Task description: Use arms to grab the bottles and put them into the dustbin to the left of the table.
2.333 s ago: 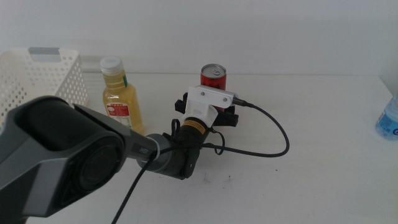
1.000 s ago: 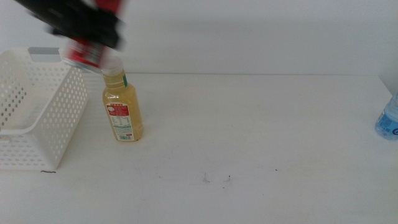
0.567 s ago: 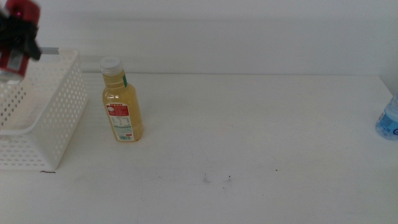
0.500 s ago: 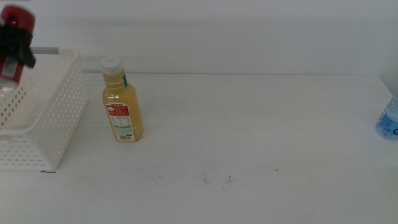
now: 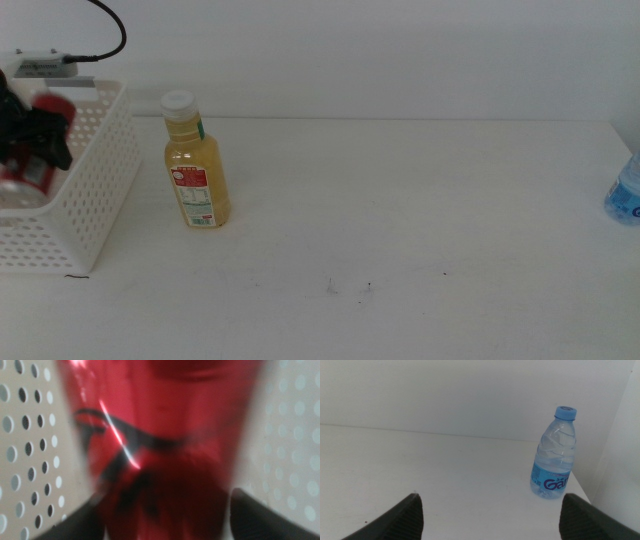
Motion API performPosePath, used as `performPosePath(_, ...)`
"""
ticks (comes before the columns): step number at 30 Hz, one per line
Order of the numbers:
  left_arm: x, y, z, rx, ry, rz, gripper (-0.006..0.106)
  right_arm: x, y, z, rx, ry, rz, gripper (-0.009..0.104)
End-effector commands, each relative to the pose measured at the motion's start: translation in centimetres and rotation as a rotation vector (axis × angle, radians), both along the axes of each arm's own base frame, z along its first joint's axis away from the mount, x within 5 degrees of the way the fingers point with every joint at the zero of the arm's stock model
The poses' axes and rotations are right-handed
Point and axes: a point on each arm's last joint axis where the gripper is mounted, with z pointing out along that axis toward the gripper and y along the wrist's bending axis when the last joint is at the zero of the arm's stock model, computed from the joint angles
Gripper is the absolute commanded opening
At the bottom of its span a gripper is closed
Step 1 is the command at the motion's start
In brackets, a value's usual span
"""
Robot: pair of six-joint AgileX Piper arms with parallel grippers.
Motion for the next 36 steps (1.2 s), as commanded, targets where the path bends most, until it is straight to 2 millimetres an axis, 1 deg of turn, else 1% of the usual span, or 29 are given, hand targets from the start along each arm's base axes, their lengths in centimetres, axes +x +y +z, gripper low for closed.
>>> performPosePath(1,0.2,-0.1,0.6,0.003,-0.032,-0.002,0.091,0.0,-0.1,0.0,-0.009,-0.009,-0.008,0.079)
performPosePath(2,0.2,-0.1,0.6,0.0,-0.033,-0.002,0.094,0.0,-0.1,0.0,-0.009,-0.009,-0.008,0.079)
performPosePath(5,0.2,-0.4,1.2,-0.013,-0.048,0.003,0.094,0.0,-0.1,0.0,-0.009,-0.009,-0.008,0.079)
performPosePath(6,0.0,-0.4,1.9,-0.011,-0.064,0.003,0.094,0.0,-0.1,0.0,-0.009,-0.009,-0.008,0.079)
performPosePath(8,-0.4,-0.8,3.7,0.0,-0.099,0.01,0.094,0.0,-0.1,0.0,-0.009,-0.009,-0.008,0.079)
performPosePath(10,-1.4,-1.6,6.7,0.027,-0.158,0.012,0.094,0.0,-0.1,0.0,-0.009,-0.009,-0.008,0.079)
performPosePath(12,-2.7,-2.9,9.2,0.067,-0.194,0.012,0.094,0.0,-0.1,0.0,-0.009,-0.009,-0.008,0.079)
performPosePath(14,-4.3,-4.6,11.5,0.127,-0.264,0.027,0.094,0.0,-0.1,0.0,-0.009,-0.009,-0.008,0.079)
performPosePath(15,-5.1,-5.5,12.3,0.147,-0.295,0.027,0.094,0.0,-0.1,0.0,-0.009,-0.009,-0.008,0.079)
performPosePath(17,-7.5,-7.9,13.7,0.166,-0.383,-0.002,0.094,0.0,-0.1,0.0,-0.009,-0.009,-0.008,0.079)
performPosePath(18,-8.5,-8.8,14.2,0.16,-0.431,-0.006,0.094,0.0,-0.1,0.0,-0.009,-0.009,-0.008,0.079)
performPosePath(21,-12.6,-12.2,14.9,0.121,-0.629,-0.033,0.094,0.0,-0.1,0.0,-0.009,-0.009,-0.008,0.079)
performPosePath(23,-15.5,-13.9,14.5,0.088,-0.737,-0.046,0.094,0.0,-0.1,0.0,-0.009,-0.009,-0.008,0.079)
performPosePath(24,-16.6,-14.5,14.1,0.076,-0.773,-0.051,0.094,0.0,-0.1,0.0,-0.009,-0.009,-0.008,0.079)
performPosePath(26,-19.3,-15.6,12.6,0.03,-0.851,-0.06,0.094,0.0,-0.1,0.0,-0.009,-0.009,-0.008,0.079)
performPosePath(27,-20.3,-15.9,11.9,0.017,-0.882,-0.066,0.094,0.0,-0.1,0.0,-0.009,-0.009,-0.008,0.079)
performPosePath(30,-23.6,-16.5,8.4,-0.062,-1.012,-0.07,0.094,0.0,-0.1,0.0,-0.009,-0.009,-0.008,0.079)
performPosePath(32,-25.4,-16.4,5.8,-0.103,-1.095,-0.065,0.094,0.0,-0.1,0.0,-0.009,-0.009,-0.008,0.079)
performPosePath(36,-28.4,-15.8,0.8,-0.144,-1.207,-0.044,0.094,0.0,-0.1,0.0,-0.009,-0.009,-0.008,0.079)
